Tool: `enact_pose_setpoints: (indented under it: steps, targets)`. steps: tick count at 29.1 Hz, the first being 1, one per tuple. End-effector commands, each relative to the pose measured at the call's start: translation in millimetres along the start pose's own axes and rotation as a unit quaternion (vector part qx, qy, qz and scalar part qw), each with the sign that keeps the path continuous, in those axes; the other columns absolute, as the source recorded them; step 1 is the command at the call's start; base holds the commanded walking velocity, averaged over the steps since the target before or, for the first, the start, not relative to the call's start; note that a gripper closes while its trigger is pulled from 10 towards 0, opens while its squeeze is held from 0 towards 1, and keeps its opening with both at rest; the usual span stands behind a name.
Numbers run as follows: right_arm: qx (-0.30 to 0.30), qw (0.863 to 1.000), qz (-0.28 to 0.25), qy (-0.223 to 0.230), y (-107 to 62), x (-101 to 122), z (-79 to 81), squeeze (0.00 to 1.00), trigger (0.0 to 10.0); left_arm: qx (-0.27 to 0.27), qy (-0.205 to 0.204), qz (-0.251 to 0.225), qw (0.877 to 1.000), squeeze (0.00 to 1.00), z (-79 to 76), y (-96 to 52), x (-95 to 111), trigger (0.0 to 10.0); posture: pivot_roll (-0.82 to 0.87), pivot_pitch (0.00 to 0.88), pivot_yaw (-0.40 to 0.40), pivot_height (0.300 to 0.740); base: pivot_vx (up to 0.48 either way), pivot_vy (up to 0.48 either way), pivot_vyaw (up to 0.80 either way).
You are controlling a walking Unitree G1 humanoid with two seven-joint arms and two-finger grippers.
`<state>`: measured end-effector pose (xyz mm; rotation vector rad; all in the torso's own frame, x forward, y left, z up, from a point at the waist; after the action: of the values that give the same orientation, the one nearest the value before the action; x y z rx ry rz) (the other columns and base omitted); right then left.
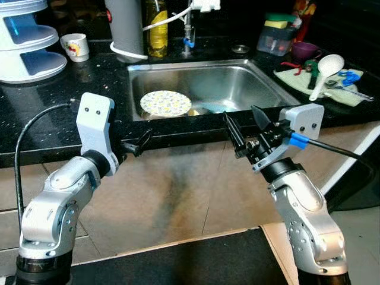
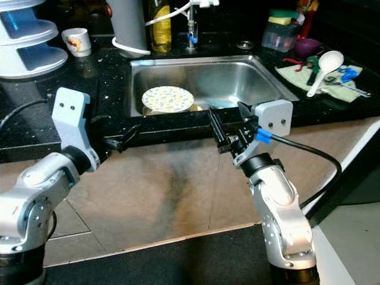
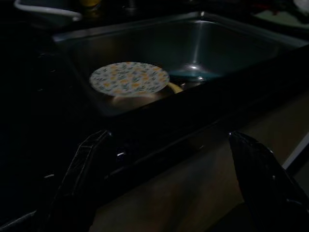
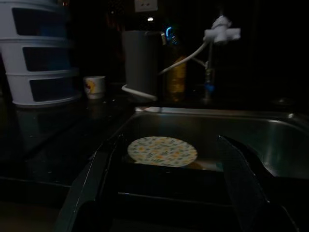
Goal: Kitchen organization
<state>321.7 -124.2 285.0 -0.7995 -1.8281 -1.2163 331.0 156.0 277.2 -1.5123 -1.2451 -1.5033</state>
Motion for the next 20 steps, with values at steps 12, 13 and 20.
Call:
enact_pose_setpoints:
  steps: [12, 13, 20]
  targets:
    - [0.098, 0.975, -0.001, 0.200, -28.6, -7, 27.0, 0.00, 10.0, -0.121, -0.003, 0.035, 0.992, 0.00, -24.4, -25.7, -4, 10.0, -0.06, 0.178, -0.043, 0.740, 0.000, 0.000, 0.00]
    - [0.098, 0.975, -0.001, 0.200, -28.6, -7, 27.0, 0.00, 10.0, -0.121, -0.003, 0.035, 0.992, 0.00, -24.4, -25.7, -4, 10.0, -0.06, 0.178, -0.043, 0.740, 0.000, 0.000, 0.00]
    - [0.199, 0.942, 0.051, 0.265, -59.3, -26, 43.8, 0.00, 10.0, -0.199, -0.004, 0.101, 0.975, 0.00, -46.3, -37.6, -22, 10.0, -0.06, 0.186, -0.023, 0.740, 0.000, 0.000, 0.00]
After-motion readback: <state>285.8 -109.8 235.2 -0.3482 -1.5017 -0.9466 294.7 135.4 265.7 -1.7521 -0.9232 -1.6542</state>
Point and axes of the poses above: a point about 5 cm out from each wrist's last joint towards the gripper, its own y axis pointing out of the wrist towards the gripper, its own x axis along the axis of the wrist's last joint, z = x × y, the point moved 4 cm from there along y, pointing out of the wrist towards the gripper, and after that the axes turned 12 degrees about -y, right-handed, at the moved point
